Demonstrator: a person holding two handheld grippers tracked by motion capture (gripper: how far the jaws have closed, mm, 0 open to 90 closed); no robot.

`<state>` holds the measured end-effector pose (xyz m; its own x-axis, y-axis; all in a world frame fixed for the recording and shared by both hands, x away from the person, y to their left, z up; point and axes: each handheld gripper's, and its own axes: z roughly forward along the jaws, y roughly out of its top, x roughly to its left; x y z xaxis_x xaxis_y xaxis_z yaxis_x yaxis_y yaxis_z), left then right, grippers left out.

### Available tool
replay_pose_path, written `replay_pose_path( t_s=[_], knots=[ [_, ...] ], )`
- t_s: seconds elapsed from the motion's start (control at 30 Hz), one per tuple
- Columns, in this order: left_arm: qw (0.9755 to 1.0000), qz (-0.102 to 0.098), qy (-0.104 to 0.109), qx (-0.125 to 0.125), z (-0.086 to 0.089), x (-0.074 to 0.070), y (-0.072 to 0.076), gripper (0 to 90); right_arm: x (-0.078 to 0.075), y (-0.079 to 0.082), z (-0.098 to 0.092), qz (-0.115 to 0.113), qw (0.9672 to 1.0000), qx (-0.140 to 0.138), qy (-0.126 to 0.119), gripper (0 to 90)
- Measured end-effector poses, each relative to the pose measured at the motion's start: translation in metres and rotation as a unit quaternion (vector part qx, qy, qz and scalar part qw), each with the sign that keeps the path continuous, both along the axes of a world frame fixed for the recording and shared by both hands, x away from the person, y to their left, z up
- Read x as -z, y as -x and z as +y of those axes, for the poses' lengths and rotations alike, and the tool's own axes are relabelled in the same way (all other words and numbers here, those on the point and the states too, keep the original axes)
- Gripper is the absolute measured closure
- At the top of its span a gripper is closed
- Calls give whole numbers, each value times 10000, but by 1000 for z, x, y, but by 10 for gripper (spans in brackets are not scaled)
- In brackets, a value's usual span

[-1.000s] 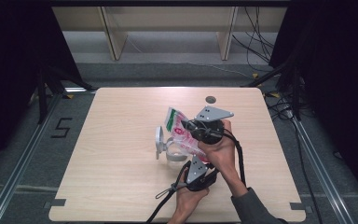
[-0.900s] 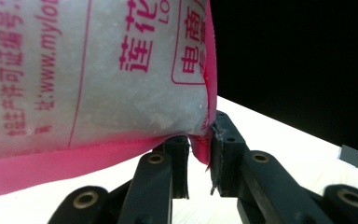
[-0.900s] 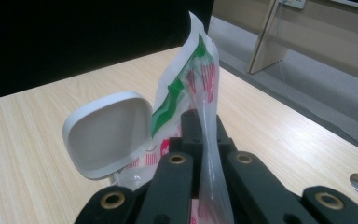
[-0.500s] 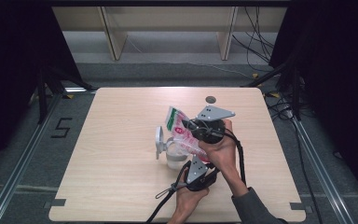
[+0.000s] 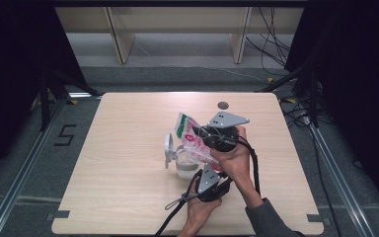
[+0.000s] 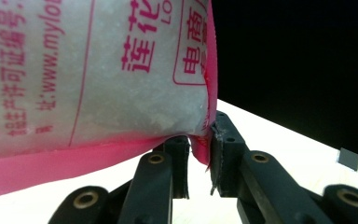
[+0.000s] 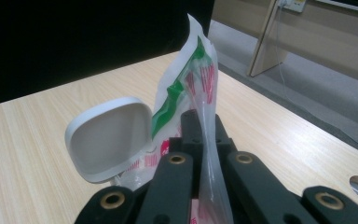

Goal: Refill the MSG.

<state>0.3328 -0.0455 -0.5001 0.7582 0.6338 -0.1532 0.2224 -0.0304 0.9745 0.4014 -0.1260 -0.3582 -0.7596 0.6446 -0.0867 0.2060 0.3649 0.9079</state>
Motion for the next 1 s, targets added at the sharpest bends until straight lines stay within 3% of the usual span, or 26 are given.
replay_pose_path(
  t_s=[0.13,0.37,0.7,0.8,0.87,0.9,1.0],
  knots=[
    [10000,-30,-35,27,0,0,0,782,1,2,2,209,9998,12,-52,900],
    [10000,-14,-9,4,0,0,0,781,2,0,2,34,10000,-22,-63,900],
    [10000,23,56,36,-1,-2,-2,781,1,1,3,169,9998,-17,-95,900],
    [9999,34,87,53,-3,-2,-3,781,1,1,2,163,9998,-52,-67,900],
    [10000,10,47,62,-3,-1,-3,781,2,-2,1,35,10000,-84,-5,900],
    [10000,0,12,55,-3,-1,-3,781,3,0,2,121,9998,24,-135,900],
    [10000,14,50,67,-3,-2,-2,781,1,-2,0,123,9999,-50,-67,900]
  ],
)
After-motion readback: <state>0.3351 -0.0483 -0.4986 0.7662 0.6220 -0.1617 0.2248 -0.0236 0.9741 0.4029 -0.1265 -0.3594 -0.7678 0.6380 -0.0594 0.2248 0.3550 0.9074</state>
